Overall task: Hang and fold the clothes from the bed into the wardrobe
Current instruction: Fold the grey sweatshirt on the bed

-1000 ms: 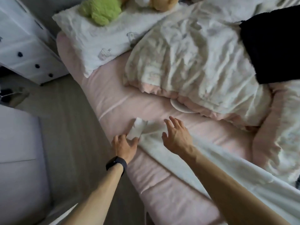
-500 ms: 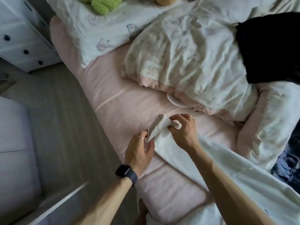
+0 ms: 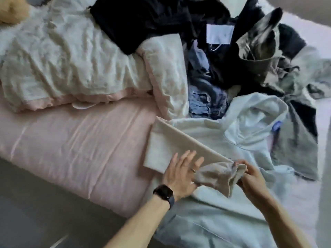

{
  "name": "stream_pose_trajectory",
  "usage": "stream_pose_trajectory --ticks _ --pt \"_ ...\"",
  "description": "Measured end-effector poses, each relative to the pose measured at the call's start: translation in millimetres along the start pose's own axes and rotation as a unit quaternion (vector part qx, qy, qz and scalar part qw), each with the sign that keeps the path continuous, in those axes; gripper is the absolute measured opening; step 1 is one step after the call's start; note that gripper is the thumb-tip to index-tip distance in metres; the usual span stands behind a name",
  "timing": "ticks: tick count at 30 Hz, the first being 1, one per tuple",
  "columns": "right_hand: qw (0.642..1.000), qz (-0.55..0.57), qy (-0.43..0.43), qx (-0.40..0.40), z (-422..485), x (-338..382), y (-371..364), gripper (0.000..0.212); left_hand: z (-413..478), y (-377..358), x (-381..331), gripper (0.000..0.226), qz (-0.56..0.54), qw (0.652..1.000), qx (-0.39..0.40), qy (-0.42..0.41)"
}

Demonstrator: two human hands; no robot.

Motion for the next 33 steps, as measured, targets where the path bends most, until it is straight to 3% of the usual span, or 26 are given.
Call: stream_pose_trajectory --ticks 3,10,13,17,21,24,27,30,33 --pt "0.997 0.055 -0.036 -0.031 -6 -55 67 0.045 13 -50 -11 0.083 0.079 0.990 0.110 0.031" --pt "0.968 0.117 -0.160 -0.151 11 -176 170 0.033 6 -121 -27 0.069 0.152 0.944 0.227 0.184" --pt "0.972 0.006 -0.184 -0.149 27 -198 176 0.020 1 -127 -23 0.064 0.178 0.925 0.245 0.229" --pt "0.971 -0.084 -0.179 -0.138 22 -215 156 0.060 5 -121 -27 0.062 0.184 0.916 0.235 0.268" --pt "0.950 -0.146 -0.170 -0.217 12 -223 161 0.061 4 -113 -23 0.066 0.213 0.909 0.221 0.282" --pt "0.920 -0.230 -0.114 -0.296 -3 -206 160 0.060 -3 -97 -13 0.067 0.194 0.912 0.156 0.327" --pt "0.894 -0.323 -0.005 -0.309 -13 -173 133 0.062 -13 -80 0 0.067 0.150 0.917 0.072 0.362" --pt "0.884 -0.383 0.106 -0.247 -20 -139 78 0.059 -28 -61 22 0.065 0.125 0.912 0.017 0.391" --pt "0.891 -0.395 0.179 -0.135 -16 -109 12 0.056 -28 -49 51 0.058 0.114 0.907 0.011 0.404"
Point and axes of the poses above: each hand's wrist, its own z-axis towards the middle knuckle, its own y-axis out of the back of the hand, x = y × z, the point moved 7 cm from there along z, towards the middle knuckle, and after that the axes turned 13 degrees about -z, right-handed, at the moved point
